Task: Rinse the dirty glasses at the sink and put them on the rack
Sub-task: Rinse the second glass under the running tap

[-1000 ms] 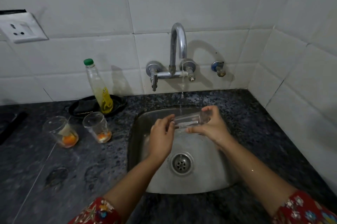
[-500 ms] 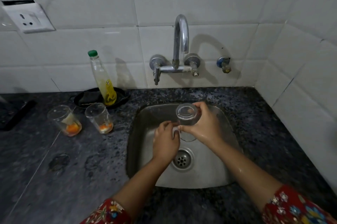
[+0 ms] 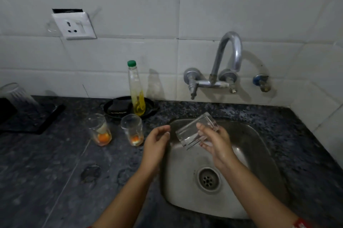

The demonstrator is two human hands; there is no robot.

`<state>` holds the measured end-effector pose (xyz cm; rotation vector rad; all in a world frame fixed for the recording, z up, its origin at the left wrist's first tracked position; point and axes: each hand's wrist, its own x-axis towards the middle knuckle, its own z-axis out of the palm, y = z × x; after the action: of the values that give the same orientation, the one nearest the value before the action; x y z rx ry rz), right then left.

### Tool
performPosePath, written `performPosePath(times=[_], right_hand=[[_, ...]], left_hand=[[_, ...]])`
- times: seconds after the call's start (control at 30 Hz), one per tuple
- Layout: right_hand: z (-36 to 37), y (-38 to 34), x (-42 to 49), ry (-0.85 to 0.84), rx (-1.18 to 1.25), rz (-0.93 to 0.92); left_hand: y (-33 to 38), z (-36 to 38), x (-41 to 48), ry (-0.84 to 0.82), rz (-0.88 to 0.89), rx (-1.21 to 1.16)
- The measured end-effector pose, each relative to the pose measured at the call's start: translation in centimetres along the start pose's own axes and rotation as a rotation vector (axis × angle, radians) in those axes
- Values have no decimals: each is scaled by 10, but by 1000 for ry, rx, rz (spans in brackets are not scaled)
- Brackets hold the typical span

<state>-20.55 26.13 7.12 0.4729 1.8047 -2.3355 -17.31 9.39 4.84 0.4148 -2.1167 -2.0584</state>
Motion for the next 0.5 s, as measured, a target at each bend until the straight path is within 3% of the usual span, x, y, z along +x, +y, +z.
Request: performPosePath(times=[0.23,0.5], right_hand=[[169,20,-12,-156,423,357],[381,50,-21,-366,393,428]], left_hand=[[37,-167,37,174,-12,-293],[47,-364,70,381,-5,-256]])
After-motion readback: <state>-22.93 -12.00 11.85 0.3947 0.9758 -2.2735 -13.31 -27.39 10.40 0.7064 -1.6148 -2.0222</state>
